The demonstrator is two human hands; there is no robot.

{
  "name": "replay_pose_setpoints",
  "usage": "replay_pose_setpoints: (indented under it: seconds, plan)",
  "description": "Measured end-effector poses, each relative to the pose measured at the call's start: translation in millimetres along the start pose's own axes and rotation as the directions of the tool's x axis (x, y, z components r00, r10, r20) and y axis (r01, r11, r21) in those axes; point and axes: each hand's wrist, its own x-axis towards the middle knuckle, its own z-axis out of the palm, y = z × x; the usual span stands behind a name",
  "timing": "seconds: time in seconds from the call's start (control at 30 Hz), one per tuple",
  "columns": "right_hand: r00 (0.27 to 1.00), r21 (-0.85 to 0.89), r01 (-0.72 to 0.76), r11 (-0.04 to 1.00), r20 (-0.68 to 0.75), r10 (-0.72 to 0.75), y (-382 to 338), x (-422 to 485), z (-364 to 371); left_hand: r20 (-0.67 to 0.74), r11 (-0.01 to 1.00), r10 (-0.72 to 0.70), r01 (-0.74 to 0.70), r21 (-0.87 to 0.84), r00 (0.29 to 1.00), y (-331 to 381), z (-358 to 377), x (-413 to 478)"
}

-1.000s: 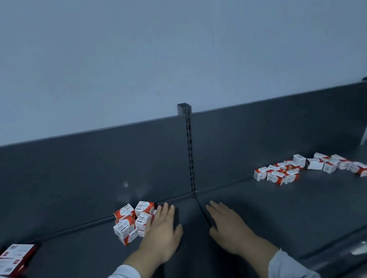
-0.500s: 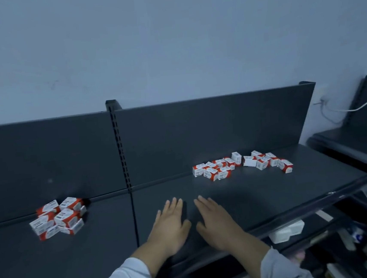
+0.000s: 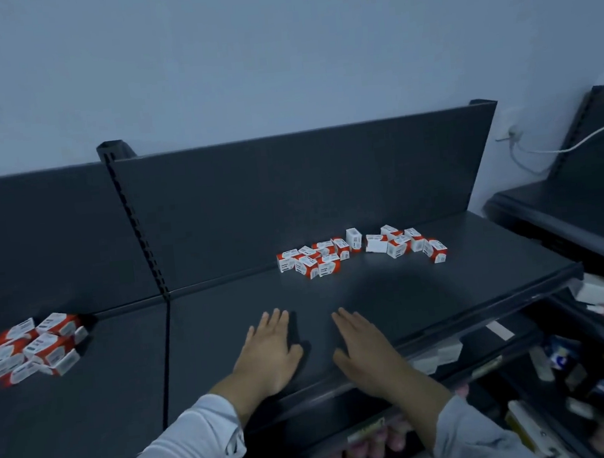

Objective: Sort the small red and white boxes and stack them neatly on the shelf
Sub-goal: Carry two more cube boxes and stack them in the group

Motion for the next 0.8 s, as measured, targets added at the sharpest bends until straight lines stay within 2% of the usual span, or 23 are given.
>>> replay_pose_setpoints:
  seconds: [0.47,0.7,0.8]
  plan:
    - [0.999,-0.03,-0.051,0.998,-0.001,0.051,60,79,-37,-0.002,0.999,0.032,-0.032,0.006,0.999,-1,7,122]
    - [0.998,0.008,-0.05,0.999,0.031,0.05,77,112,-37,-0.078,0.995,0.094,-0.093,0.023,0.992,-1,0,166]
    - [1.0,0.064,-0.024,0.998,0.012,0.023,79,130,-41,-0.155,0.992,0.121,-0.123,-0.002,0.98,-3,1,178]
